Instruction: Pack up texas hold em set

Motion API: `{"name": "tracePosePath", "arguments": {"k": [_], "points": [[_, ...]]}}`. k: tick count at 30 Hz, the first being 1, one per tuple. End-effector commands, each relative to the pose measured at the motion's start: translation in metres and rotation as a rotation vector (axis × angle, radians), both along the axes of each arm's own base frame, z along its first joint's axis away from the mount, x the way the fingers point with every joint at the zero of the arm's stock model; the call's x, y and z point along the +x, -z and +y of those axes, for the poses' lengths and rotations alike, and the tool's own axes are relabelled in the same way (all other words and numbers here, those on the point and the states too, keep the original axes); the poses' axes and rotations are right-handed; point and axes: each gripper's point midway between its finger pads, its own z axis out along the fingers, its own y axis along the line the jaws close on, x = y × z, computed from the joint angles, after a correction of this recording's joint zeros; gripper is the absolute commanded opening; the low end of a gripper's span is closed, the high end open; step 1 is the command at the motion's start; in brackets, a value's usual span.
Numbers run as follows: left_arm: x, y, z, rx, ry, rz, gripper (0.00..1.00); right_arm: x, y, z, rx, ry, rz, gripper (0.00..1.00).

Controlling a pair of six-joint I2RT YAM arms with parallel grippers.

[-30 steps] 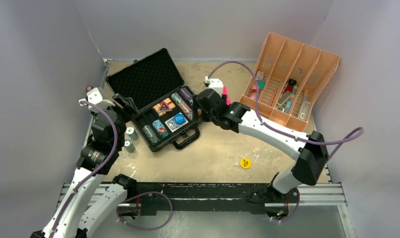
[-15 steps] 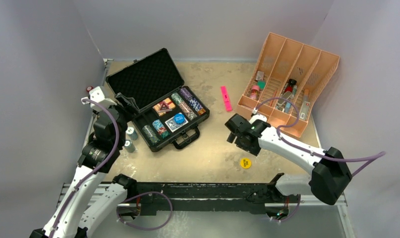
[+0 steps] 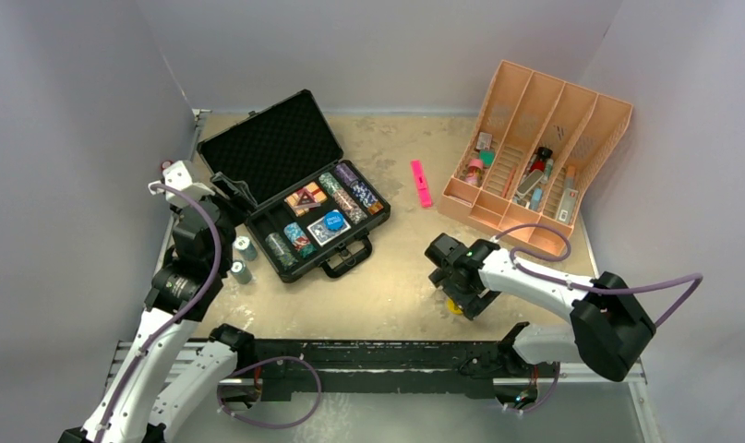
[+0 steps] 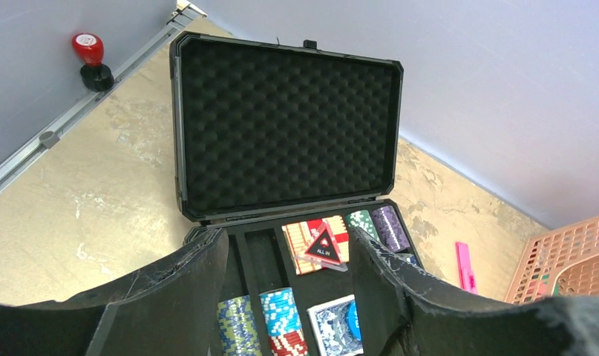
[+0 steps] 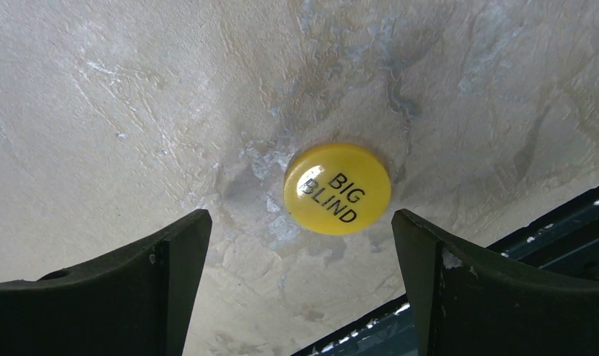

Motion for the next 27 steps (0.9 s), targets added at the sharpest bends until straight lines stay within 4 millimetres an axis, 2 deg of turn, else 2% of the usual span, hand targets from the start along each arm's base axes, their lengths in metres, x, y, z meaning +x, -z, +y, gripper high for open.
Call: {"name": "tracePosePath", "arguments": {"k": [1, 3, 7, 10, 11, 14, 15, 21, 24, 27], "points": [[0.002, -0.015, 0.001, -0.023, -0.009, -0.060, 0.60, -0.002, 0.008, -0.005, 0.000, 0.080, -0.002, 0.93], [0.002, -0.015, 0.001, -0.023, -0.009, -0.059, 0.60, 0.000, 0.012, -0.003, 0.012, 0.064, -0.011, 0.88], [0.003, -0.014, 0.002, -0.021, -0.012, -0.056, 0.60, -0.004, 0.022, -0.002, 0.027, 0.074, -0.004, 0.83], [0.003, -0.014, 0.002, -0.024, -0.015, -0.057, 0.60, -0.002, 0.019, -0.008, 0.006, 0.088, -0.024, 0.78], [0.002, -0.014, 0.002, -0.024, -0.015, -0.058, 0.60, 0.000, 0.019, -0.010, 0.000, 0.089, -0.035, 0.74], [0.003, -0.013, 0.003, -0.022, -0.018, -0.054, 0.60, 0.003, 0.017, -0.013, -0.005, 0.091, -0.059, 0.54], [0.003, -0.013, 0.003, -0.022, -0.019, -0.055, 0.60, 0.003, 0.017, -0.014, -0.005, 0.088, -0.064, 0.51], [0.003, -0.013, 0.003, -0.023, -0.019, -0.054, 0.59, 0.009, 0.015, -0.013, -0.009, 0.046, -0.080, 0.51], [0.003, -0.013, 0.003, -0.022, -0.019, -0.053, 0.59, 0.012, 0.014, -0.012, -0.024, 0.023, -0.075, 0.61], [0.002, -0.013, 0.003, -0.023, -0.021, -0.055, 0.59, 0.015, 0.013, -0.011, -0.033, 0.017, -0.065, 0.66]]}}
